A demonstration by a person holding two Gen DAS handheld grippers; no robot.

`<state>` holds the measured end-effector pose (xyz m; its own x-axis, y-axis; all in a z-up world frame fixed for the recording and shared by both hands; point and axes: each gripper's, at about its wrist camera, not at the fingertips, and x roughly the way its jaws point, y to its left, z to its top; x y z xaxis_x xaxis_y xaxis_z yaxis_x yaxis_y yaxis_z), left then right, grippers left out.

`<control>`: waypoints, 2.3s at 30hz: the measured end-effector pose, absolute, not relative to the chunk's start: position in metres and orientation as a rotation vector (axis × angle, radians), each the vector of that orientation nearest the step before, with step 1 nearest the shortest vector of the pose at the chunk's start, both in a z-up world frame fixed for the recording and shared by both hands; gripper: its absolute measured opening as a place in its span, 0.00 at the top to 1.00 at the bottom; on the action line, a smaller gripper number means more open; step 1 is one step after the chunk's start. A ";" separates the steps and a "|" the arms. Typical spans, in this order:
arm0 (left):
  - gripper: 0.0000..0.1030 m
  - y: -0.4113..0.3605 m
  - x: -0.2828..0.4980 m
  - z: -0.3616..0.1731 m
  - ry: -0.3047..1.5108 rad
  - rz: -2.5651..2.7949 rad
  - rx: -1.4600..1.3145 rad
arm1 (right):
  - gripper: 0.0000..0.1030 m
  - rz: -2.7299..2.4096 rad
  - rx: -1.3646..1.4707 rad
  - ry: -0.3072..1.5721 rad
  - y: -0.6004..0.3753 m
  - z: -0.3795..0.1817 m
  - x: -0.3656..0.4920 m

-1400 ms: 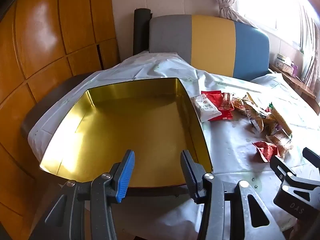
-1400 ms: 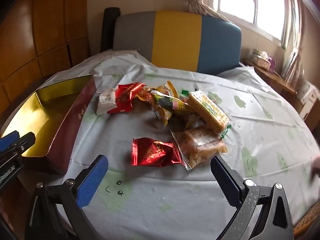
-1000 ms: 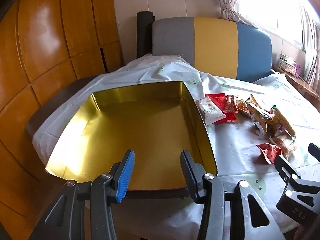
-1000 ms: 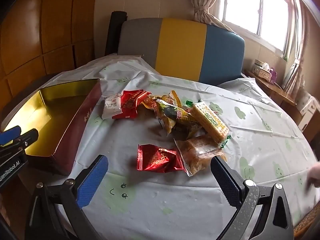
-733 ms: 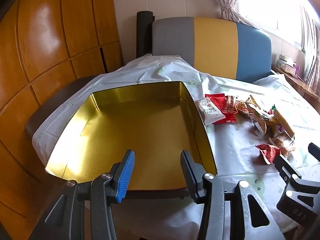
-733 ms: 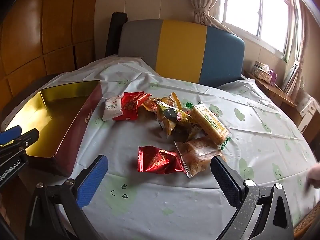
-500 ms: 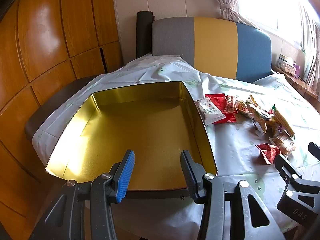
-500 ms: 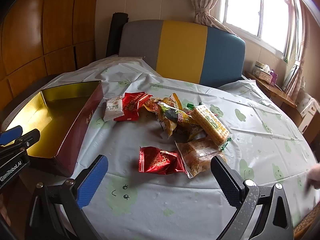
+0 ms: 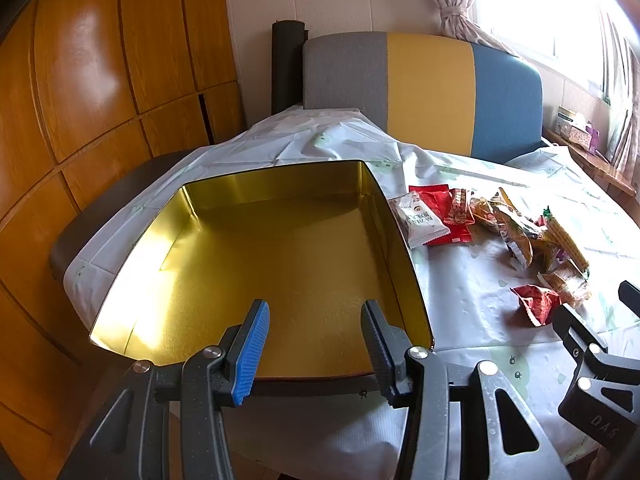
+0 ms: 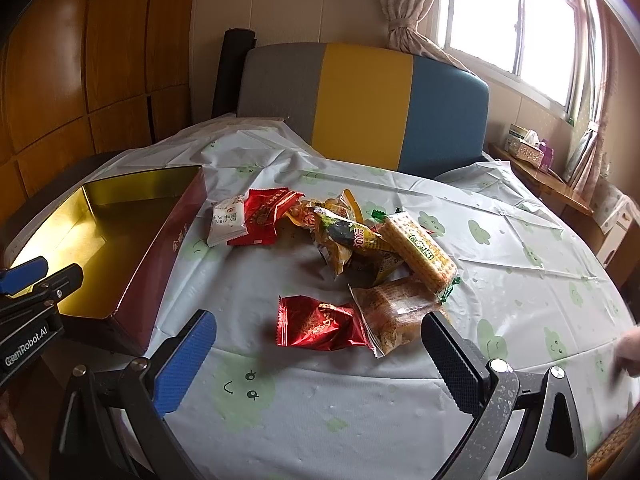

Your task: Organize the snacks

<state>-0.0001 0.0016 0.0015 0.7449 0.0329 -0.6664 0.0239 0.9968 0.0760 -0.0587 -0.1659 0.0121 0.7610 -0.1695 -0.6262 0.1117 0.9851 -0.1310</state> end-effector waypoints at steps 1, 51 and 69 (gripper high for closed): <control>0.53 0.002 0.000 0.001 0.731 0.006 0.082 | 0.00 -0.153 -0.088 0.688 -0.166 0.012 -0.059; 0.53 -0.005 -0.004 0.005 0.735 -0.012 0.096 | 0.00 -0.162 -0.072 0.668 -0.175 0.018 -0.061; 0.39 -0.059 0.011 0.024 0.811 -0.449 0.076 | 0.00 -0.160 0.122 0.801 -0.328 0.066 -0.003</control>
